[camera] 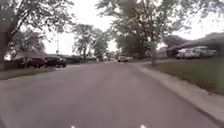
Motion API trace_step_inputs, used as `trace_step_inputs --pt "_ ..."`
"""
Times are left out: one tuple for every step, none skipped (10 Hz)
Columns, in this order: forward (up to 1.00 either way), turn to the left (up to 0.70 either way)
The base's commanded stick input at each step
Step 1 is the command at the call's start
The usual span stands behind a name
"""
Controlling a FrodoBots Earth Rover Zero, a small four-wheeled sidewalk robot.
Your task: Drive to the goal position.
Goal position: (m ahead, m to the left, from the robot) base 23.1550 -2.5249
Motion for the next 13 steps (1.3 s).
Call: trace_step_inputs --pt "1.0 -0.07" --pt "1.0 -0.21" --pt "1.0 -0.4" --pt "1.0 -0.27" --pt "1.0 0.0" --pt "1.0 0.0" --pt "1.0 0.0" --pt "1.0 0.0" --pt "1.0 0.0" --pt "1.0 0.0" --pt "1.0 0.0" --pt "1.0 0.0" --pt "1.0 0.0"
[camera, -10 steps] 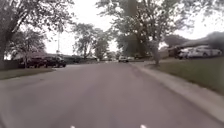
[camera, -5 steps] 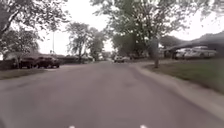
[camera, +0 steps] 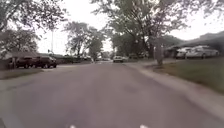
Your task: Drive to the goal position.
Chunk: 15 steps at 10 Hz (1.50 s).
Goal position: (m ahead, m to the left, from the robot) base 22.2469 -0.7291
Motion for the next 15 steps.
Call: trace_step_inputs --pt "1.0 -0.02" --pt "1.0 -0.1" --pt "1.0 0.0" --pt "1.0 0.0" --pt "1.0 -0.01" --pt "1.0 -0.06" --pt "1.0 -0.4" --pt "1.0 -0.4" --pt "1.0 -0.4" --pt "1.0 -0.39" --pt "1.0 0.0" --pt "1.0 0.0" --pt "1.0 0.0" --pt "1.0 0.0" --pt "1.0 0.0"
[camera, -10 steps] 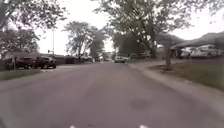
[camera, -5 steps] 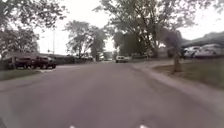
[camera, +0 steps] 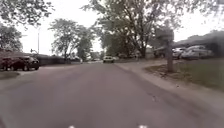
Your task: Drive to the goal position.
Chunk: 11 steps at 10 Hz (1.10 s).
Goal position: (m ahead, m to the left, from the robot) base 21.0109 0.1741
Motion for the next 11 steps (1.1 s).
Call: trace_step_inputs --pt "1.0 0.0" --pt "1.0 0.0" --pt "1.0 0.0" --pt "1.0 0.0" --pt "1.0 0.0" --pt "1.0 0.0" --pt "1.0 0.0" --pt "1.0 0.0" --pt "1.0 0.0" --pt "1.0 0.0" --pt "1.0 0.0"
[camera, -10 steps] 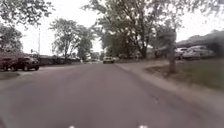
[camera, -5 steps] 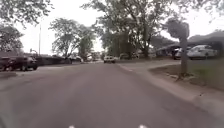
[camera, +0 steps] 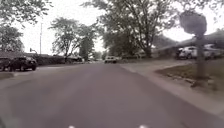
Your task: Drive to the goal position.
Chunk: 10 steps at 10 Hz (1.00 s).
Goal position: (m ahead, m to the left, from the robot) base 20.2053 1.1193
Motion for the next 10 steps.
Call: trace_step_inputs --pt "1.0 0.0" --pt "1.0 0.0" --pt "1.0 0.0" --pt "1.0 0.0" --pt "1.0 0.0" --pt "1.0 0.0" --pt "1.0 0.0" --pt "1.0 0.0" --pt "1.0 0.0" --pt "1.0 0.0"
